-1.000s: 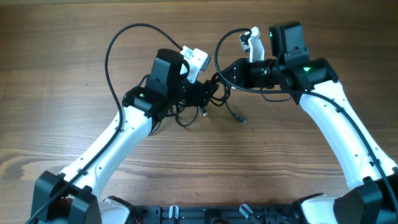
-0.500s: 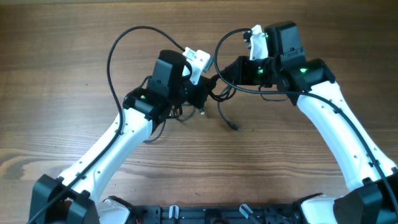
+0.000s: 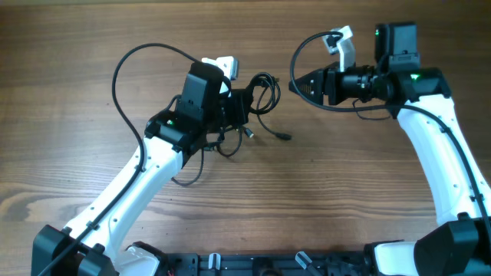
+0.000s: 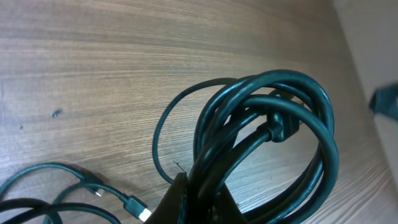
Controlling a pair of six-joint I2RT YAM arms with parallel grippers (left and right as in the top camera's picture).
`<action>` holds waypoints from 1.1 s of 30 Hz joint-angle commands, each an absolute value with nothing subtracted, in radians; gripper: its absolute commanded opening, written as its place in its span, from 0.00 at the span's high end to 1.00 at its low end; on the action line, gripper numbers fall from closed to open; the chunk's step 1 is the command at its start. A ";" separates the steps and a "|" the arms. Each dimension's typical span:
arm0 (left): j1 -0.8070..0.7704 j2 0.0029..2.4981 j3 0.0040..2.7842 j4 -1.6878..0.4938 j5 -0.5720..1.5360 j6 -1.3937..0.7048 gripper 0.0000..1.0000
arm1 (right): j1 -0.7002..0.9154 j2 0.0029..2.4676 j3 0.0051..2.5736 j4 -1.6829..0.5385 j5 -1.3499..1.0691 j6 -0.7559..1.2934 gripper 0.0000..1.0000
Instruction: Untangle cables
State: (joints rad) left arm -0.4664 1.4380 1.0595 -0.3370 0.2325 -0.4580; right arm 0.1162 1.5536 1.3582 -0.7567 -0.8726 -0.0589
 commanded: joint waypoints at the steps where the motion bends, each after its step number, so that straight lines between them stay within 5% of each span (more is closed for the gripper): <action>1: -0.463 1.408 1.065 -0.321 0.270 -0.667 0.96 | 0.196 1.554 1.354 -0.728 -0.805 -0.038 0.27; 5: -0.463 1.408 1.065 -0.303 0.377 -0.667 0.96 | 0.335 1.567 1.321 -0.621 -0.473 0.101 0.37; 9: -0.463 1.408 1.065 -0.305 0.405 -0.667 0.96 | 0.378 1.630 1.321 -0.604 -0.087 0.419 0.74; 12: -0.463 1.408 1.065 -0.309 0.409 -0.655 0.96 | 0.345 1.658 1.320 -0.604 -0.067 0.440 0.74; 17: -0.463 1.408 1.065 -0.314 0.558 -0.471 0.96 | 0.208 1.669 1.321 -0.598 -0.163 0.448 0.88; 23: -0.463 1.408 1.065 -0.316 0.809 -0.268 0.96 | 0.157 1.719 1.321 -0.583 -0.188 0.445 0.89; 33: -0.463 1.408 1.065 -0.294 0.880 -0.239 0.96 | 0.059 1.730 1.320 -0.570 -0.288 0.393 0.90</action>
State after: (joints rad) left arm -0.4496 1.4498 1.0634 -0.2699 0.6128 -0.2890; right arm 0.2165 1.6787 1.3205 -0.6136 -0.6266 0.3992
